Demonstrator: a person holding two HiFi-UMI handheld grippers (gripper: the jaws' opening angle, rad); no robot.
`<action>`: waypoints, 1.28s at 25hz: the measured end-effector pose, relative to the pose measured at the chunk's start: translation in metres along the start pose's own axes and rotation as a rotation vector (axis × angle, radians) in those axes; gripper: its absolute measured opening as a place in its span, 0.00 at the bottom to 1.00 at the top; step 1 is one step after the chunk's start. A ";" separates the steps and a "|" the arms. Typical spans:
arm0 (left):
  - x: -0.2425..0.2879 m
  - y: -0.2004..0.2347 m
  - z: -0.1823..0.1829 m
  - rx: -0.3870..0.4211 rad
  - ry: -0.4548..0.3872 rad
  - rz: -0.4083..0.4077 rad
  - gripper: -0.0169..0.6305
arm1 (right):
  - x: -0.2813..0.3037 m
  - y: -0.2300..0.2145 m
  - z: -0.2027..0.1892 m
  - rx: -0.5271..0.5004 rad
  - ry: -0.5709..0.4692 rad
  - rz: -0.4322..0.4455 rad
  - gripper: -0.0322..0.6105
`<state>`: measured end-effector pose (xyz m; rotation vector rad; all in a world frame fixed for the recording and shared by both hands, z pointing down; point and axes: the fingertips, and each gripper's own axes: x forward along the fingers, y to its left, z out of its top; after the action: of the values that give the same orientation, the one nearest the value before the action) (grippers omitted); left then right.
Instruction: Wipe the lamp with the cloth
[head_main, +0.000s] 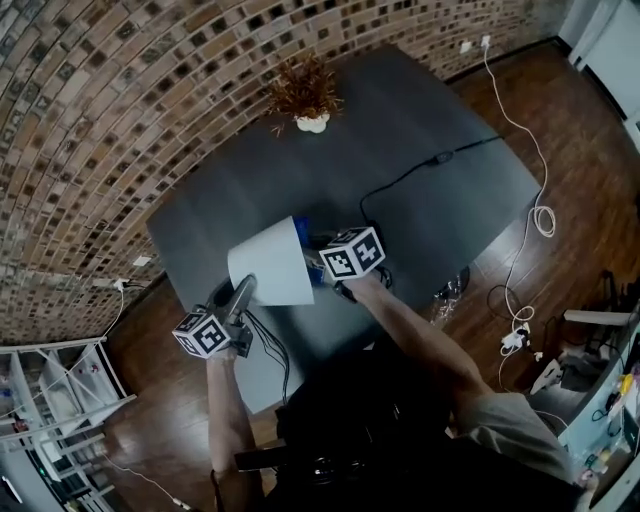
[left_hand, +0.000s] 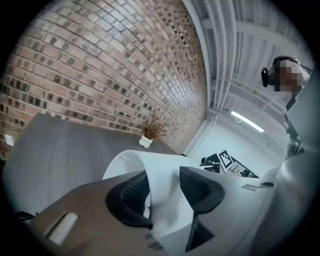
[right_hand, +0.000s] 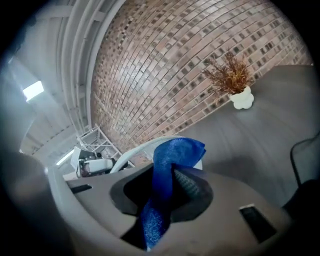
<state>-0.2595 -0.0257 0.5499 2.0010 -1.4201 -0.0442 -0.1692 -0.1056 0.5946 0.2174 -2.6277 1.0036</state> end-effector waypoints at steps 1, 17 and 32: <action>0.004 0.000 0.003 0.004 0.006 -0.006 0.32 | 0.001 -0.006 0.002 -0.011 -0.011 -0.033 0.17; 0.039 0.002 0.030 0.030 0.011 -0.036 0.29 | -0.187 -0.104 0.024 -0.224 0.022 -0.640 0.18; 0.046 0.005 0.034 0.014 0.029 -0.034 0.29 | -0.199 -0.119 0.018 -0.580 0.240 -0.909 0.18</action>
<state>-0.2582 -0.0826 0.5420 2.0297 -1.3717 -0.0204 0.0431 -0.2002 0.5869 0.9495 -2.0834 -0.0363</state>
